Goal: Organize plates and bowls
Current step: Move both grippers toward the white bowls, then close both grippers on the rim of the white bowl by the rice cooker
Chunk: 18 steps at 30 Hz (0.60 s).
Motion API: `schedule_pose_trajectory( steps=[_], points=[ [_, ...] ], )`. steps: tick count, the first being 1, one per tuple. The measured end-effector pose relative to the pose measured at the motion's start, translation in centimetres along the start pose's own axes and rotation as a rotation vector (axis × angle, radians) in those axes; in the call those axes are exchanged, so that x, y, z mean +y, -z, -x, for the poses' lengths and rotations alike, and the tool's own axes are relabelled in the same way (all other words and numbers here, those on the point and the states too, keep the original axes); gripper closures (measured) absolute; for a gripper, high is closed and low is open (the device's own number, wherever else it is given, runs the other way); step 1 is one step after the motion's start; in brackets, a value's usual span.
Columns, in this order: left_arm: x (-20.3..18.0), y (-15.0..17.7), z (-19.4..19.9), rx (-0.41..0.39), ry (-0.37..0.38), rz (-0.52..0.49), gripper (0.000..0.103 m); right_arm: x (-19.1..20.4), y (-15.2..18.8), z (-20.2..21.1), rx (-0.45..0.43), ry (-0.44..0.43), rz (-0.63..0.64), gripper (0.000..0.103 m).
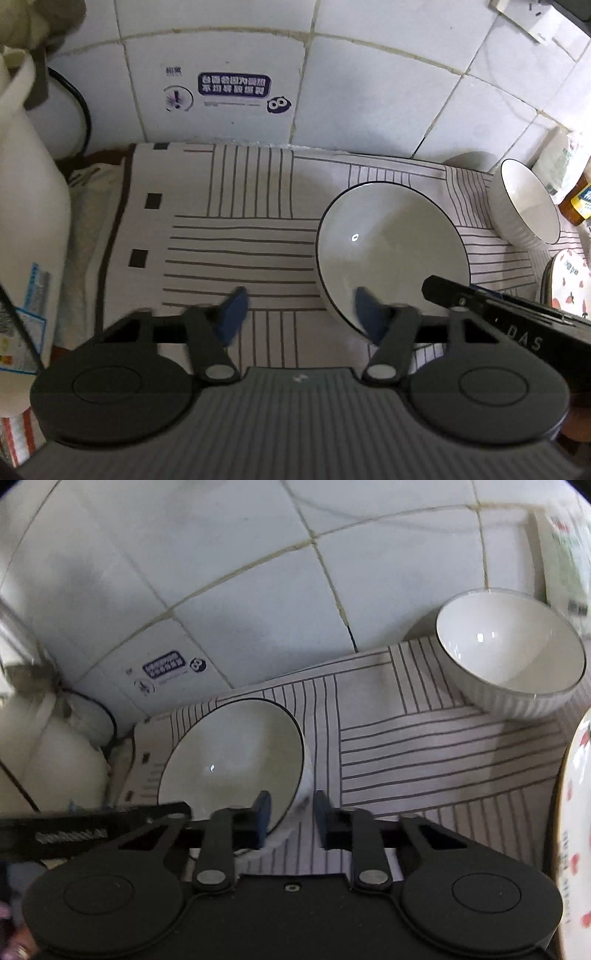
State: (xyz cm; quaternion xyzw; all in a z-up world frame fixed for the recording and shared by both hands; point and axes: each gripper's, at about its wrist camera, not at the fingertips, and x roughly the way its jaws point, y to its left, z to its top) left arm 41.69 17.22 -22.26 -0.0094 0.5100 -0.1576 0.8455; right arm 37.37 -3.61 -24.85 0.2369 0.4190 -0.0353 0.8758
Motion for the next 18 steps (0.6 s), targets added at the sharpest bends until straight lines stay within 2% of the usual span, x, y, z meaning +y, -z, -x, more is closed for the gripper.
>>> schedule_pose_trajectory(
  steps=[1, 4, 5, 10, 14, 18],
  points=[
    [0.1, 0.0, 0.0, -0.003, 0.012, 0.021, 0.07, 0.2, 0.0, -0.1, -0.009, 0.008, 0.004, 0.086],
    [0.6, -0.1, -0.5, 0.009, 0.077, 0.064, 0.089, 0.4, -0.1, 0.0, -0.021, 0.022, 0.02, 0.091],
    [0.6, -0.1, -0.5, 0.015, 0.088, 0.064, 0.092, 0.3, -0.3, -0.1, -0.022, 0.017, 0.019, 0.091],
    [-0.1, 0.2, -0.2, 0.053, 0.11, 0.044, 0.092, 0.9, -0.2, 1.1, -0.021, 0.053, 0.068, 0.09],
    [-1.7, 1.4, 1.0, 0.069, 0.109, 0.001, 0.092, 0.0, 0.0, 3.2, -0.033, 0.031, 0.027, 0.09],
    [-2.7, 3.0, 2.8, 0.083, 0.118, 0.004, 0.092, -0.9, 1.0, 5.3, -0.014, 0.011, 0.025, 0.09]
  ],
)
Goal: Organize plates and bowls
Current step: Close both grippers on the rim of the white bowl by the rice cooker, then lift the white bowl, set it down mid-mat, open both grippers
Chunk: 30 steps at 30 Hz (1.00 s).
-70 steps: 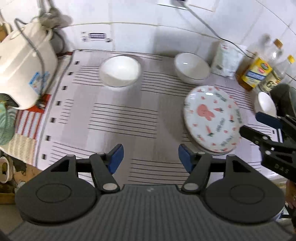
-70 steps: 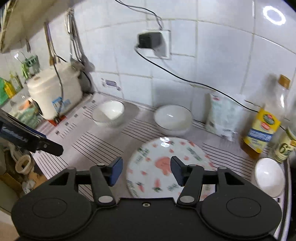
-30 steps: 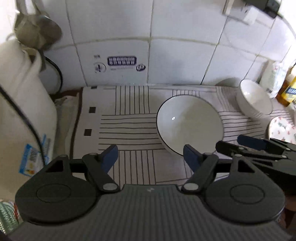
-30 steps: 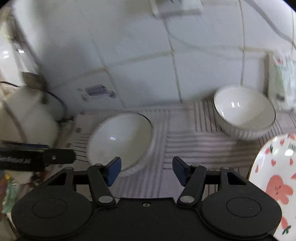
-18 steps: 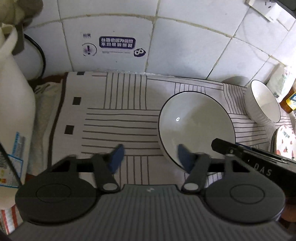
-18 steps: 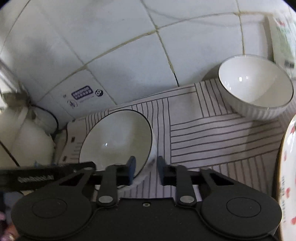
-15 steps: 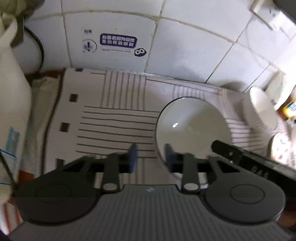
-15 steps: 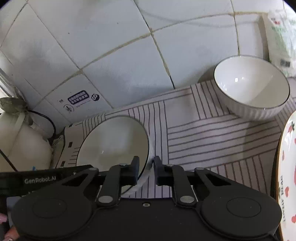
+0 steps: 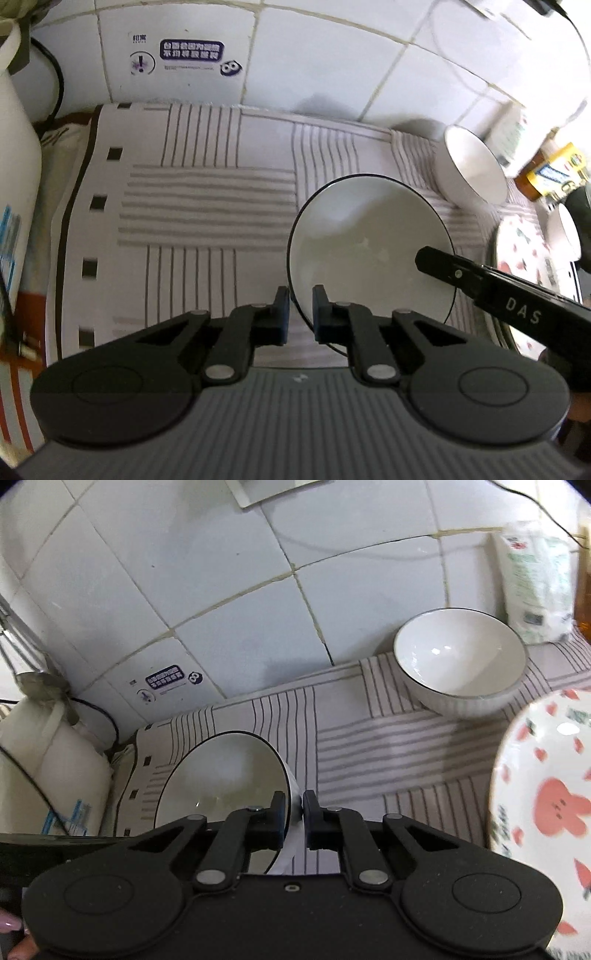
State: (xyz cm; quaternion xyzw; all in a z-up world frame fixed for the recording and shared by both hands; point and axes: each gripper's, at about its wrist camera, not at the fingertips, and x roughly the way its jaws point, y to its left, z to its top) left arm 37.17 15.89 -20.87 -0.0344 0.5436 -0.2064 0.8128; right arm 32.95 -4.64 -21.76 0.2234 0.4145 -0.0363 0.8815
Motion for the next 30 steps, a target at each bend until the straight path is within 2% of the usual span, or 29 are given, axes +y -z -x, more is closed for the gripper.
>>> schedule_pose_trajectory(
  steps=[5, 11, 17, 22, 25, 30],
  points=[
    [-1.5, 2.2, 1.9, 0.016, -0.003, -0.015, 0.092, -0.8, 2.2, 2.4, 0.033, -0.02, 0.036, 0.089],
    [-3.3, 4.1, 2.8, 0.058, -0.007, -0.032, 0.092, -2.3, 4.2, 4.6, 0.047, -0.031, 0.003, 0.089],
    [-4.2, 5.1, 1.9, 0.095, -0.05, -0.052, 0.092, -2.8, 5.2, 4.5, 0.059, -0.034, 0.017, 0.089],
    [-3.2, 5.4, -0.5, 0.141, -0.057, -0.007, 0.092, -3.2, 6.5, 3.7, 0.043, -0.019, 0.015, 0.087],
    [-3.1, 5.0, -0.5, 0.135, -0.053, 0.021, 0.092, -3.4, 6.7, 3.7, 0.018, -0.011, 0.014, 0.088],
    [-4.0, 4.5, 1.1, 0.095, -0.082, -0.035, 0.087, -3.6, 5.9, 4.8, -0.012, 0.0, 0.015, 0.081]
  ],
)
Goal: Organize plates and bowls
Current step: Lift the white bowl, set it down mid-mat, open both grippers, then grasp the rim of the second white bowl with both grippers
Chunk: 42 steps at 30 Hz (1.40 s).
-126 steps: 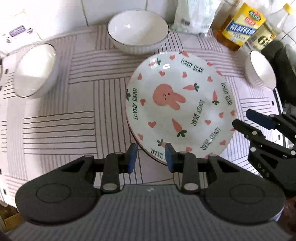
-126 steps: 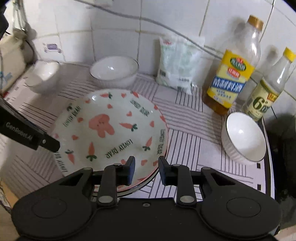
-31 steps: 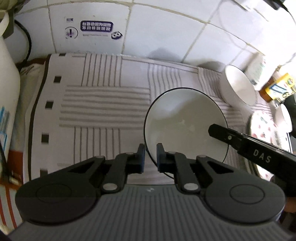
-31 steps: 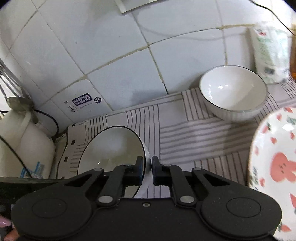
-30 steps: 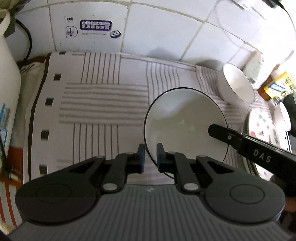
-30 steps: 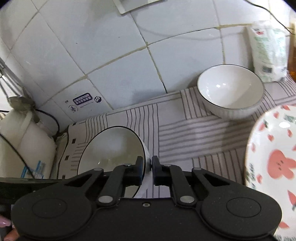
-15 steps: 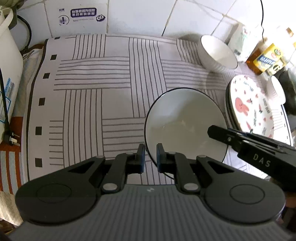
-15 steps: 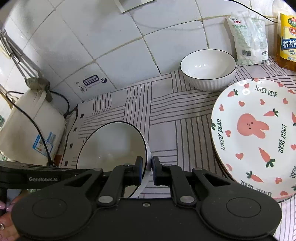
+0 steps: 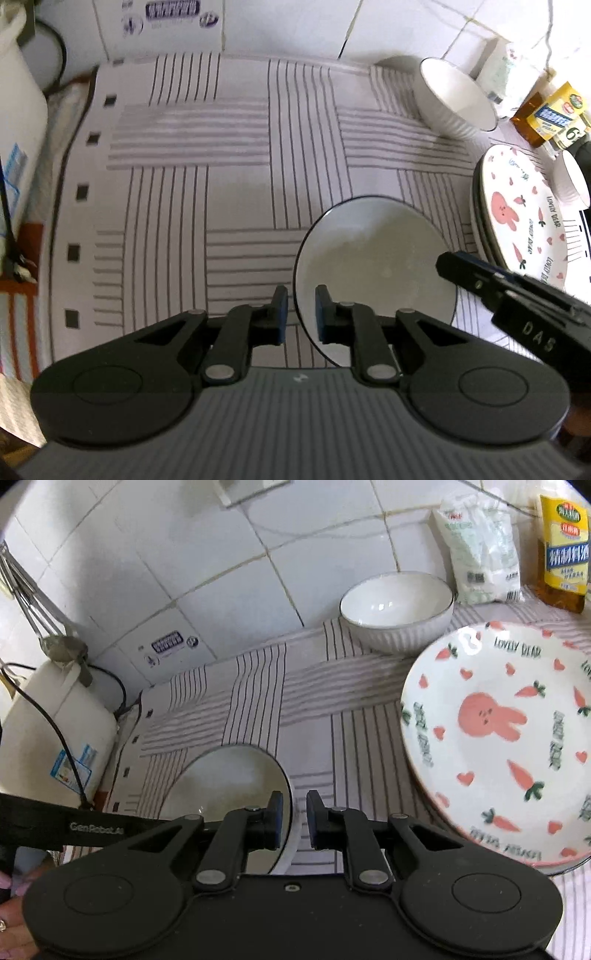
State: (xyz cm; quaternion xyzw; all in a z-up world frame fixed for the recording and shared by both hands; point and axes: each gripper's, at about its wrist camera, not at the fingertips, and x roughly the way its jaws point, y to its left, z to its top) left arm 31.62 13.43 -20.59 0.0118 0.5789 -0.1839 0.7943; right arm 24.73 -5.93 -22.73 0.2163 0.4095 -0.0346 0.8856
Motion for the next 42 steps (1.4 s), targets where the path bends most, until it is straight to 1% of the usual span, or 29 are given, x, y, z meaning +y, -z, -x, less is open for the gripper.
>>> schedule_pose_trajectory(
  steps=[2, 3, 4, 6, 9, 11, 12, 15, 17, 19, 20, 24, 27, 28, 31, 33, 36, 38, 42],
  points=[
    [-0.3, -0.2, 0.5, 0.0, -0.02, -0.019, 0.085, 0.1, -0.3, 0.9, -0.017, 0.012, 0.025, 0.079],
    [-0.5, -0.1, 0.7, -0.006, -0.037, -0.042, 0.081, 0.1, -0.5, 1.3, -0.018, 0.013, 0.034, 0.078],
    [-0.7, 0.0, 1.0, -0.019, -0.058, -0.066, 0.074, 0.0, -0.6, 1.7, -0.019, 0.011, 0.042, 0.074],
    [-0.9, 0.3, 1.5, -0.031, -0.082, -0.094, 0.069, 0.0, -0.6, 2.6, -0.028, 0.013, 0.06, 0.07],
    [-1.0, 0.5, 2.3, -0.018, -0.077, -0.105, 0.068, 0.4, -0.3, 4.4, -0.062, 0.023, 0.107, 0.068],
    [-1.1, 0.5, 2.8, -0.016, -0.082, -0.115, 0.066, 0.8, -0.1, 5.7, -0.09, 0.01, 0.124, 0.062],
    [-1.2, 0.7, 3.3, -0.02, -0.084, -0.124, 0.062, 1.0, 0.0, 6.4, -0.106, 0.0, 0.135, 0.058],
    [-1.7, 1.0, 4.5, -0.031, -0.092, -0.148, 0.062, 2.0, 0.2, 8.2, -0.15, -0.008, 0.172, 0.055],
    [-2.1, 1.2, 5.6, -0.038, -0.092, -0.165, 0.059, 2.4, 0.2, 9.3, -0.172, -0.011, 0.188, 0.052],
    [-2.5, 1.4, 6.6, -0.052, -0.096, -0.188, 0.055, 2.8, 0.2, 10.3, -0.198, -0.015, 0.205, 0.042],
    [-2.7, 1.5, 7.0, -0.06, -0.098, -0.199, 0.054, 2.9, 0.2, 10.7, -0.208, -0.017, 0.213, 0.04],
    [-3.8, 1.7, 8.7, -0.084, -0.095, -0.235, 0.048, 3.1, 0.2, 11.8, -0.225, 0.001, 0.247, 0.039],
    [-4.5, 1.7, 9.7, -0.102, -0.09, -0.248, 0.043, 2.8, 0.0, 12.6, -0.239, 0.008, 0.252, 0.031],
    [-4.7, 1.8, 10.0, -0.109, -0.088, -0.25, 0.039, 2.7, -0.2, 12.8, -0.243, 0.007, 0.257, 0.031],
    [-5.3, 1.6, 10.5, -0.12, -0.095, -0.257, 0.036, 2.1, -0.5, 13.4, -0.245, 0.001, 0.285, 0.031],
    [-5.8, 1.4, 10.6, -0.123, -0.102, -0.259, 0.035, 1.4, -0.9, 13.9, -0.255, 0.014, 0.288, 0.031],
    [-6.3, 1.0, 10.5, -0.124, -0.102, -0.254, 0.028, 0.1, -1.6, 14.4, -0.263, 0.042, 0.293, 0.03],
    [-6.7, 0.6, 10.3, -0.125, -0.109, -0.248, 0.027, -1.0, -2.2, 14.6, -0.271, 0.049, 0.293, 0.028],
    [-7.7, -0.5, 9.6, -0.134, -0.122, -0.229, 0.024, -3.3, -3.8, 14.3, -0.25, 0.059, 0.292, 0.027]
  ],
)
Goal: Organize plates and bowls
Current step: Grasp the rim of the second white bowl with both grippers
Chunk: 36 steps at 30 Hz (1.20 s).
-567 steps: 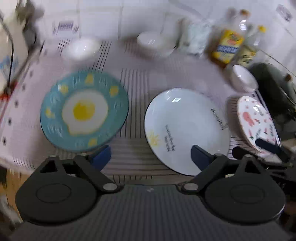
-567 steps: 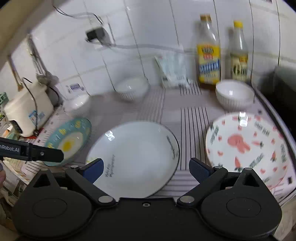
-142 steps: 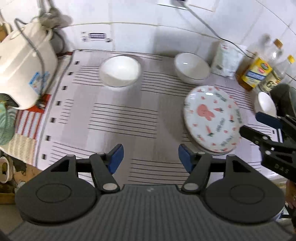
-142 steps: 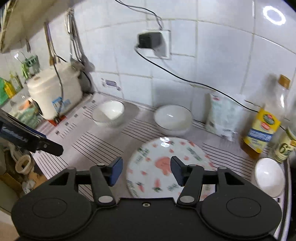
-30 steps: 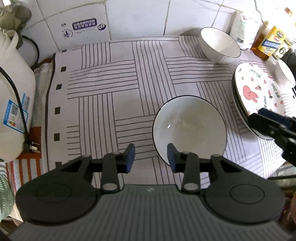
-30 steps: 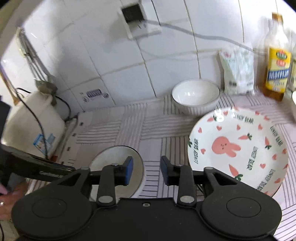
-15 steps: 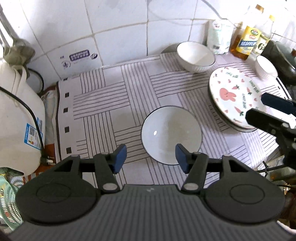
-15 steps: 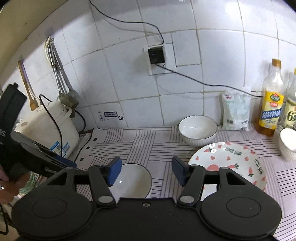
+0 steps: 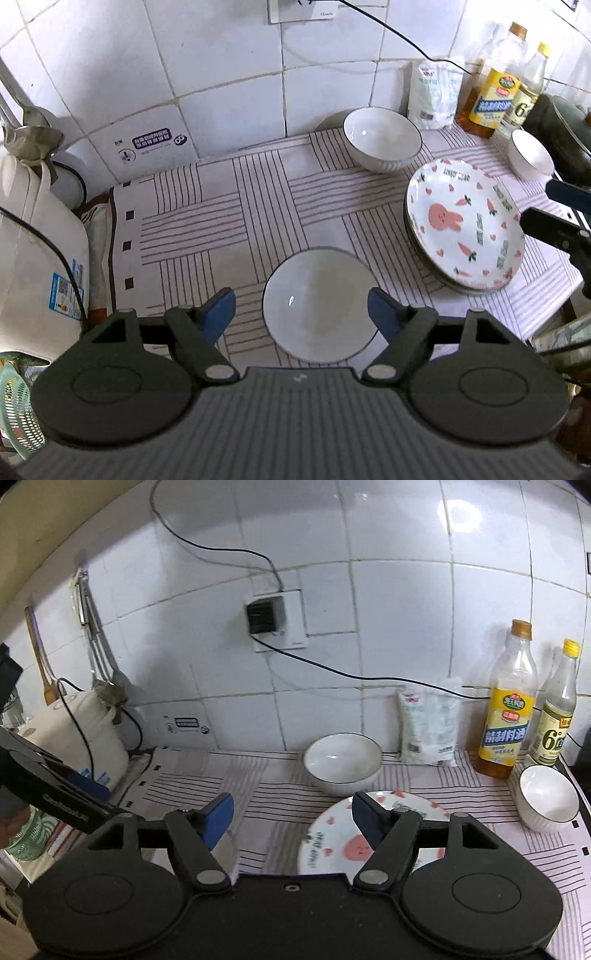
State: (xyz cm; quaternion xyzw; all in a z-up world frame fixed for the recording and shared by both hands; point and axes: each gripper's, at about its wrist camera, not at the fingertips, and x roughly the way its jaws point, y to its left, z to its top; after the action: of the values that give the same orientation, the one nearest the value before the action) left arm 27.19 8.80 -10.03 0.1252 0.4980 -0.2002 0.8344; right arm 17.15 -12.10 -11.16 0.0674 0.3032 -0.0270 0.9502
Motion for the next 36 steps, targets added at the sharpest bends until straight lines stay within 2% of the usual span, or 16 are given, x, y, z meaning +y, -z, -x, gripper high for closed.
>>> schedule_pose_trajectory(
  steps=[2, 4, 10, 14, 17, 19, 24, 26, 28, 33, 36],
  points=[
    [-0.5, -0.7, -0.5, 0.007, -0.005, 0.011, 0.022, -1.1, -0.4, -0.5, 0.008, 0.004, 0.011, 0.025],
    [-1.1, -1.4, -0.9, 0.01, -0.013, 0.021, 0.019, -2.2, -0.9, -1.0, 0.002, -0.005, 0.018, 0.01],
    [-2.7, -3.5, -2.2, 0.006, -0.035, 0.08, 0.014, -4.9, -2.5, -3.6, 0.004, -0.04, 0.057, 0.01],
    [-3.7, -4.9, -3.4, -0.029, -0.063, 0.122, 0.008, -6.4, -2.7, -5.9, -0.01, -0.077, 0.091, 0.009],
    [-4.4, -5.7, -4.1, -0.038, -0.088, 0.134, 0.008, -7.5, -2.9, -8.5, 0.056, -0.132, 0.099, 0.009],
    [-4.6, -6.2, -4.7, -0.04, -0.101, 0.16, 0.008, -8.2, -3.0, -10.1, 0.069, -0.157, 0.087, 0.009],
    [-4.8, -6.9, -6.9, -0.075, -0.095, 0.257, 0.008, -10.7, -3.1, -14.4, 0.121, -0.195, -0.013, 0.01],
    [-5.0, -7.3, -8.3, -0.025, -0.082, 0.273, 0.008, -11.9, -3.2, -16.2, 0.15, -0.234, -0.084, 0.011],
    [-5.1, -7.7, -9.3, 0.004, -0.058, 0.301, 0.008, -13.2, -3.3, -17.8, 0.178, -0.239, -0.174, 0.016],
    [-5.7, -8.6, -11.7, 0.017, -0.028, 0.345, 0.008, -15.2, -3.1, -19.9, 0.189, -0.237, -0.261, 0.018],
    [-5.7, -9.3, -13.5, 0.001, -0.026, 0.383, 0.008, -16.3, -2.3, -21.1, 0.212, -0.238, -0.331, 0.027]
  ],
)
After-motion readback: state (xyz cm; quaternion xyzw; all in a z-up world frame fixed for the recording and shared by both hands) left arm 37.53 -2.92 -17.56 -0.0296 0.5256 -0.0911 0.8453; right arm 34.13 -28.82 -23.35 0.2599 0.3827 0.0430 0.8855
